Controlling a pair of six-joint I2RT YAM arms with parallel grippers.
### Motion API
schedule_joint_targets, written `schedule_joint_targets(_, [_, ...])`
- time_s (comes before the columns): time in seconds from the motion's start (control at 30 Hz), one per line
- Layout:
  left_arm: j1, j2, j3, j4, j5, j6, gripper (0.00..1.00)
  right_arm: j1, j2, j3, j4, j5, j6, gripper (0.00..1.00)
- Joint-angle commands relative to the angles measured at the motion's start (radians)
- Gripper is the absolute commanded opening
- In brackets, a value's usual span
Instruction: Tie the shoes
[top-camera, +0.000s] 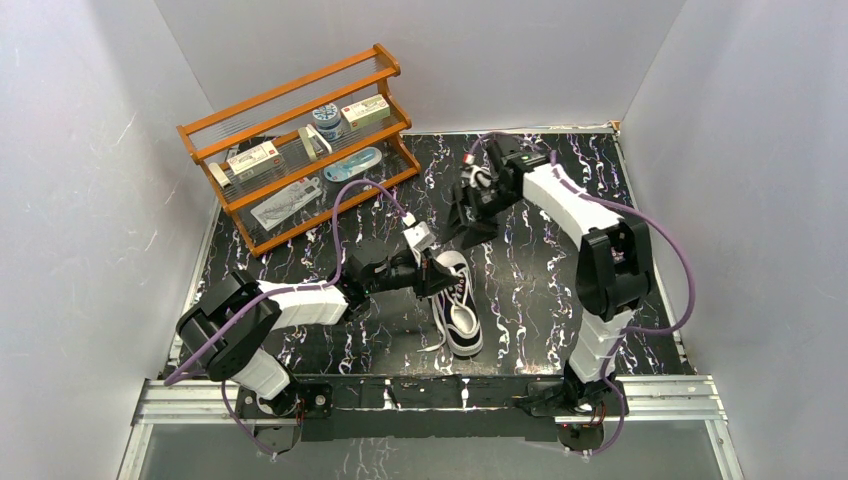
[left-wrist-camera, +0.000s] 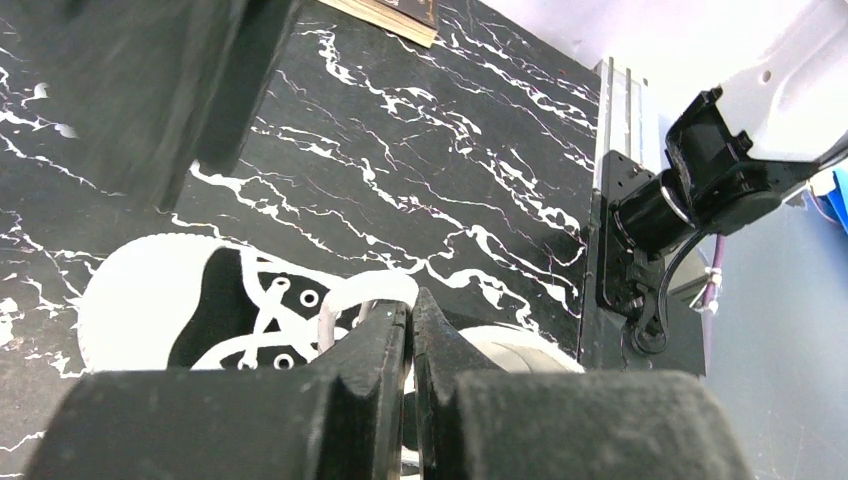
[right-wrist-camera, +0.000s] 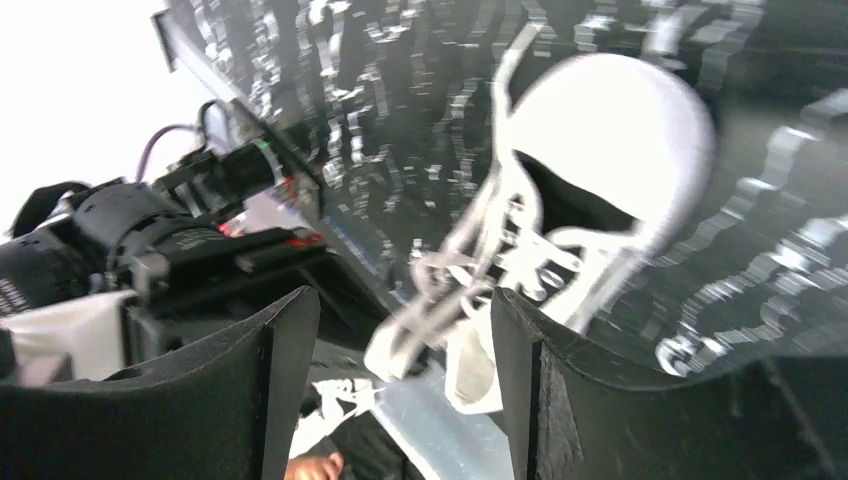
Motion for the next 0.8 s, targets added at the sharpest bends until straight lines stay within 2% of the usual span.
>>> schedule_joint_targets(0.0, [0.004,-0.010,0.003,0.074,-0.068,-0.050,0.00,-0.037,-0.166,-0.006,-0.127,0.196,-0.168,0.70])
schedule_joint_targets(0.13, [0.016,0.013,0.008,0.073,-0.053,-0.078,0.00,0.022,-0.431,-0.221,0.035,0.249,-0.214,0.65])
schedule_joint_targets(0.23, [0.032,0.033,0.016,0.073,-0.016,-0.091,0.00,0.144,-0.602,-0.350,0.194,0.259,-0.301,0.65])
schedule_joint_targets(0.3, [0.047,0.047,0.027,0.068,0.018,-0.110,0.00,0.237,-0.680,-0.413,0.263,0.284,-0.376,0.65])
schedule_joint_targets(0.37, [0.062,0.060,0.043,0.054,0.068,-0.123,0.00,0.306,-0.730,-0.477,0.324,0.243,-0.459,0.64])
schedule_joint_targets(0.4, [0.069,0.067,0.051,0.046,0.088,-0.126,0.00,0.336,-0.751,-0.510,0.351,0.194,-0.533,0.61])
schedule_joint_targets(0.47, [0.078,0.076,0.066,0.010,0.125,-0.122,0.00,0.431,-0.785,-0.564,0.407,0.201,-0.678,0.62])
schedule_joint_targets(0.6, [0.084,0.091,0.077,-0.026,0.137,-0.115,0.00,0.613,-0.720,-0.566,0.361,0.244,-1.037,0.65])
schedule_joint_targets(0.67, [0.084,0.104,0.086,-0.035,0.153,-0.112,0.00,0.674,-0.614,-0.521,0.283,0.300,-1.133,0.63])
schedule_joint_targets(0.77, [0.084,0.115,0.088,-0.042,0.156,-0.111,0.00,0.711,-0.457,-0.474,0.236,0.379,-1.174,0.59])
